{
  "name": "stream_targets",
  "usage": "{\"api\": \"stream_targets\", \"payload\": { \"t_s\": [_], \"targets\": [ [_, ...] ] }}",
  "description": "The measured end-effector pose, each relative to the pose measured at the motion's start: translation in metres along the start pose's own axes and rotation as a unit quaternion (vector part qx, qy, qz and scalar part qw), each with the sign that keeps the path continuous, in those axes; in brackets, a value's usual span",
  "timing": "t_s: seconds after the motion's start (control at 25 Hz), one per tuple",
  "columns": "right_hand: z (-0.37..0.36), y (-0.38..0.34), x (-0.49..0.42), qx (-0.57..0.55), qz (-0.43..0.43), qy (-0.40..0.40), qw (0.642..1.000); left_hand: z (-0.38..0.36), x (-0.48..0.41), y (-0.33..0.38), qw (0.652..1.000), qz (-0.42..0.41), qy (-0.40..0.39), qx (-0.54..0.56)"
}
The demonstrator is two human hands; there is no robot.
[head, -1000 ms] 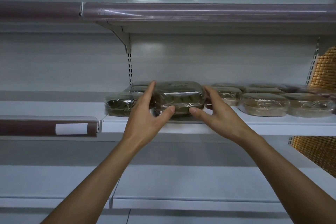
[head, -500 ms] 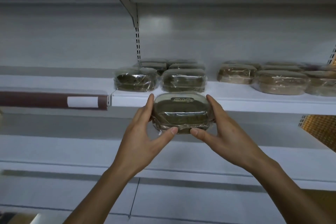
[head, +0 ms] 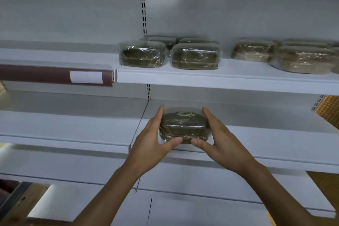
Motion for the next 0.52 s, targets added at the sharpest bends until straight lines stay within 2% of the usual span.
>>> {"api": "stream_targets", "payload": {
  "t_s": [0.24, 0.52],
  "targets": [
    [-0.052, 0.042, 0.006, -0.007, -0.043, -0.034, 0.998, -0.038, 0.003, -0.052, 0.996, 0.065, -0.057, -0.027],
    [-0.108, 0.068, 0.001, -0.014, -0.079, -0.063, 0.995, -0.059, -0.007, -0.111, 0.990, 0.099, -0.078, -0.061]
  ]
}}
Point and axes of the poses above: each hand's wrist, its own x-axis away from the middle knuckle, its own z-axis out of the back of the hand, y = z × x, the point moved 10 cm from there along -x, towards the middle knuckle, and after that the axes turned 15 degrees about y, right-handed, at the moved point
